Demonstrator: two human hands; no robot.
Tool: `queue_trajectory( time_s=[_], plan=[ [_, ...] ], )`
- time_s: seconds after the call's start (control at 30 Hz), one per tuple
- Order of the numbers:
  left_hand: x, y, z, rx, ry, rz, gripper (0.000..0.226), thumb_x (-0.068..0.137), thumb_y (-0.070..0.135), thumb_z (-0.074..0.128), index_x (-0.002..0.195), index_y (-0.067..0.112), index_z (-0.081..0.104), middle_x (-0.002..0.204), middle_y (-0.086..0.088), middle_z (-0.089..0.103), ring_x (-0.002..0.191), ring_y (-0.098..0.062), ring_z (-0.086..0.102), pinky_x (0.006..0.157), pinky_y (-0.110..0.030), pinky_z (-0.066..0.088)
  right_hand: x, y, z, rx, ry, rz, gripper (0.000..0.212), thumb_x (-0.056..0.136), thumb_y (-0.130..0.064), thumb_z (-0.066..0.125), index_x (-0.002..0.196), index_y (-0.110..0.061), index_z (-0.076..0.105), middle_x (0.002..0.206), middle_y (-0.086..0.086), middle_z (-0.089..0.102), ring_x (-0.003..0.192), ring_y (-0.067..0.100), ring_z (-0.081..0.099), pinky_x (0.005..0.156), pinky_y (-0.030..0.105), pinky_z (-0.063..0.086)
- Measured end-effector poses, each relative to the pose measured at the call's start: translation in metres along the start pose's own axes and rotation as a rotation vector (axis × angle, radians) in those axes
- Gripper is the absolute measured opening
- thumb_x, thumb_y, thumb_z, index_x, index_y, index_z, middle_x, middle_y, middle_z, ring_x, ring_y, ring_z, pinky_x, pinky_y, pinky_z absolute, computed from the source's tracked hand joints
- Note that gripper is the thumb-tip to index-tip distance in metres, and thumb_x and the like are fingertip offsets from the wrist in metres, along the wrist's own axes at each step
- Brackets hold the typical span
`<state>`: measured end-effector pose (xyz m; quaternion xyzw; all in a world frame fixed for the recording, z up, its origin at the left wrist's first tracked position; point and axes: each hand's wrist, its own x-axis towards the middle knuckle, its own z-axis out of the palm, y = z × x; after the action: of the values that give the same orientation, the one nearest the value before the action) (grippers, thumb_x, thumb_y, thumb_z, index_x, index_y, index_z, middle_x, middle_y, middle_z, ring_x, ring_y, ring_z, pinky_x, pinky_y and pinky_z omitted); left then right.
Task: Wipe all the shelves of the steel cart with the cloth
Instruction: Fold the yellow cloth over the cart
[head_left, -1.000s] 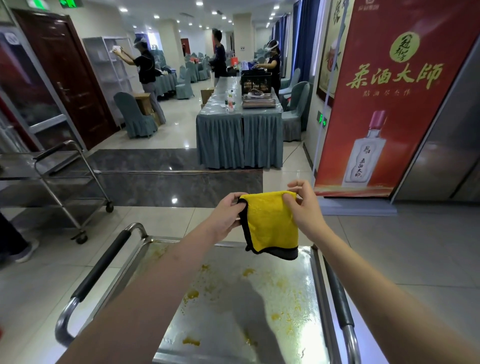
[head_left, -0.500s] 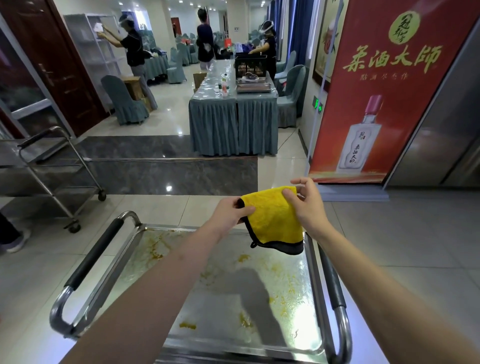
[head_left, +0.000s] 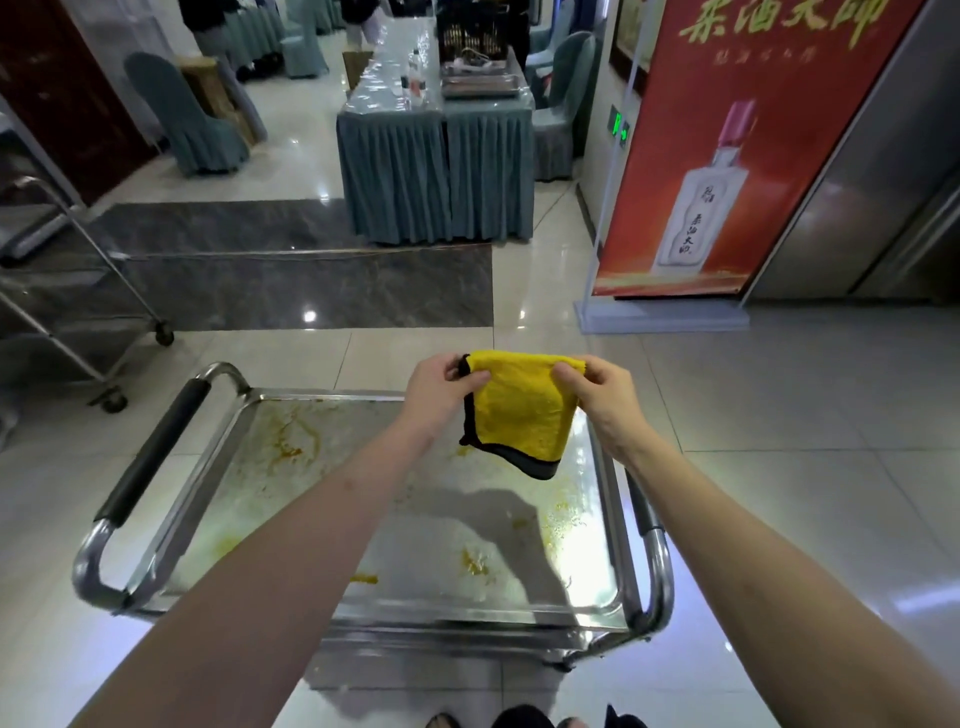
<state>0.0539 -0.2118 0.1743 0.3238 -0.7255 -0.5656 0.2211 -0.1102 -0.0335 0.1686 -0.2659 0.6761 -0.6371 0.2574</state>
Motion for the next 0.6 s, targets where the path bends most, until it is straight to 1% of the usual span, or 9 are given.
queue_trajectory(
  time_s=[0.07,0.13,0.17,0.27,0.37,0.4,0.47,0.53,0.6],
  plan=[
    [-0.002,-0.009,0.004,0.004,0.019,0.0,0.022,0.083,0.025,0.081,0.099,0.011,0.073,0.099,-0.009,0.076,0.098,-0.026,0.072,0.093,-0.053,0.056,-0.003,0.009,-0.001,-0.001,-0.02,0.019,0.007,0.098,-0.022,0.073,0.099,-0.015,0.075,0.082,-0.005,0.072,0.082,0.012,0.065,0.078,0.033,0.054],
    [-0.006,-0.018,0.007,0.003,-0.003,-0.026,0.017,0.085,0.021,0.08,0.097,0.013,0.072,0.098,-0.009,0.076,0.099,-0.027,0.072,0.093,-0.054,0.056,-0.008,0.02,-0.003,0.0,-0.045,0.051,0.004,0.098,-0.022,0.072,0.098,-0.019,0.074,0.085,-0.004,0.073,0.085,0.015,0.066,0.082,0.038,0.055],
    [-0.008,-0.021,0.008,0.007,-0.006,-0.033,0.016,0.085,0.022,0.08,0.096,0.014,0.071,0.097,-0.01,0.076,0.098,-0.028,0.072,0.092,-0.054,0.056,-0.009,0.023,-0.004,-0.001,-0.052,0.062,0.003,0.099,-0.023,0.072,0.098,-0.021,0.073,0.085,-0.004,0.073,0.086,0.016,0.066,0.083,0.04,0.056],
    [-0.016,-0.038,0.012,0.015,-0.014,-0.037,0.024,0.08,0.03,0.078,0.094,0.012,0.069,0.094,-0.014,0.073,0.096,-0.034,0.07,0.088,-0.058,0.056,-0.018,0.037,-0.004,-0.005,-0.06,0.088,0.003,0.099,-0.024,0.071,0.1,-0.021,0.072,0.09,-0.002,0.073,0.088,0.017,0.068,0.083,0.042,0.057],
    [-0.028,-0.053,0.019,-0.004,-0.086,-0.047,0.012,0.084,0.028,0.075,0.095,0.027,0.069,0.095,-0.003,0.075,0.098,-0.029,0.071,0.091,-0.059,0.055,-0.029,0.051,-0.004,-0.009,-0.045,0.122,0.008,0.099,-0.023,0.071,0.104,-0.017,0.072,0.096,0.004,0.072,0.088,0.015,0.068,0.078,0.037,0.056],
    [-0.032,-0.06,0.022,-0.012,-0.109,-0.061,0.011,0.085,0.029,0.074,0.094,0.033,0.068,0.096,-0.002,0.074,0.098,-0.028,0.071,0.092,-0.059,0.055,-0.034,0.057,-0.005,-0.011,-0.046,0.138,0.009,0.099,-0.023,0.071,0.105,-0.016,0.072,0.097,0.005,0.071,0.088,0.016,0.068,0.076,0.036,0.055],
    [-0.042,-0.07,0.028,-0.001,-0.14,-0.089,0.01,0.084,0.036,0.071,0.09,0.04,0.065,0.096,-0.004,0.073,0.097,-0.03,0.071,0.09,-0.059,0.056,-0.043,0.068,-0.007,-0.011,-0.046,0.171,0.012,0.099,-0.026,0.071,0.105,-0.015,0.072,0.096,0.007,0.07,0.089,0.02,0.066,0.075,0.04,0.054],
    [-0.051,-0.081,0.035,-0.002,-0.161,-0.116,0.008,0.087,0.035,0.069,0.092,0.039,0.063,0.095,-0.007,0.071,0.094,-0.031,0.07,0.087,-0.061,0.056,-0.051,0.079,-0.009,-0.02,-0.045,0.204,0.015,0.099,-0.027,0.071,0.106,-0.014,0.072,0.096,0.007,0.071,0.089,0.021,0.067,0.074,0.04,0.055],
    [-0.061,-0.09,0.042,-0.005,-0.18,-0.166,0.008,0.095,0.028,0.067,0.099,0.032,0.061,0.097,-0.009,0.07,0.092,-0.029,0.07,0.085,-0.062,0.056,-0.061,0.088,-0.011,-0.025,-0.03,0.225,0.015,0.099,-0.025,0.072,0.107,-0.013,0.072,0.095,0.003,0.072,0.088,0.017,0.068,0.072,0.033,0.056]
  ],
)
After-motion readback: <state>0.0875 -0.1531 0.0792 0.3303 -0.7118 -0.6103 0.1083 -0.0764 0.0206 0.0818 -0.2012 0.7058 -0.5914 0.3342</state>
